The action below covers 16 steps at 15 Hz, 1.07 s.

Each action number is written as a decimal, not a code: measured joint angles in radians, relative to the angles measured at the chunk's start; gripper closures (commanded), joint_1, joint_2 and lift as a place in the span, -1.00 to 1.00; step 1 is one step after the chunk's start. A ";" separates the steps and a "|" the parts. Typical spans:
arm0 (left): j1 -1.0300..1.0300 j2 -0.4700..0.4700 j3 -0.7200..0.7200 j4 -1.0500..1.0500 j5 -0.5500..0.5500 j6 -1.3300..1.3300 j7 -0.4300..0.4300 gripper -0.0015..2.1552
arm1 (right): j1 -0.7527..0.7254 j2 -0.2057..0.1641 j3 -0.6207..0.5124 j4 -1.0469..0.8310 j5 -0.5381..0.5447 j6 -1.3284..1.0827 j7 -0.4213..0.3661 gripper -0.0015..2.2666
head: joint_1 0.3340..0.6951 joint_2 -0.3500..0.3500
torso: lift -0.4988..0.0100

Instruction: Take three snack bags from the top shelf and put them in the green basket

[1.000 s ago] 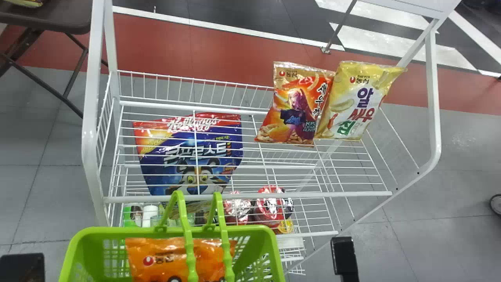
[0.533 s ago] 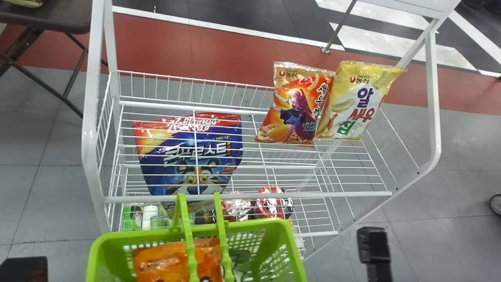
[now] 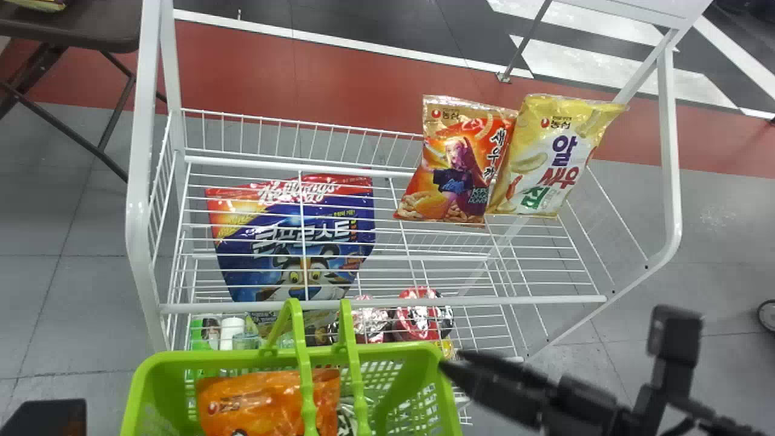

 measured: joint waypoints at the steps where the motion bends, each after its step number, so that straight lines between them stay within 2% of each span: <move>1: -0.002 0.000 0.000 0.000 -0.007 0.000 -0.006 -0.20 | -0.014 0.000 0.022 0.012 0.024 -0.132 -0.050 -0.93 | 1.00 -1.00 | 0.80; 4: -0.006 0.003 0.004 0.005 -0.019 0.000 -0.017 -0.20 | -0.081 0.000 0.107 0.085 0.134 -0.432 -0.181 -0.93 | 1.00 -1.00 | 0.80; 9: -0.036 0.005 0.018 0.060 -0.020 0.001 -0.070 -0.20 | -0.248 0.000 0.202 0.318 0.330 -0.744 -0.350 -0.85 | 1.00 -1.00 | 0.80; 12: -0.059 0.006 0.021 0.092 -0.020 0.000 -0.090 -0.20 | -0.330 0.000 0.212 0.453 0.401 -0.844 -0.388 -0.83 | 1.00 -1.00 | 0.80; 16: -0.068 0.010 0.029 0.098 -0.017 0.000 -0.095 -0.20 | -0.441 0.000 0.208 0.597 0.455 -0.829 -0.394 -0.83 | 1.00 -1.00 | 0.80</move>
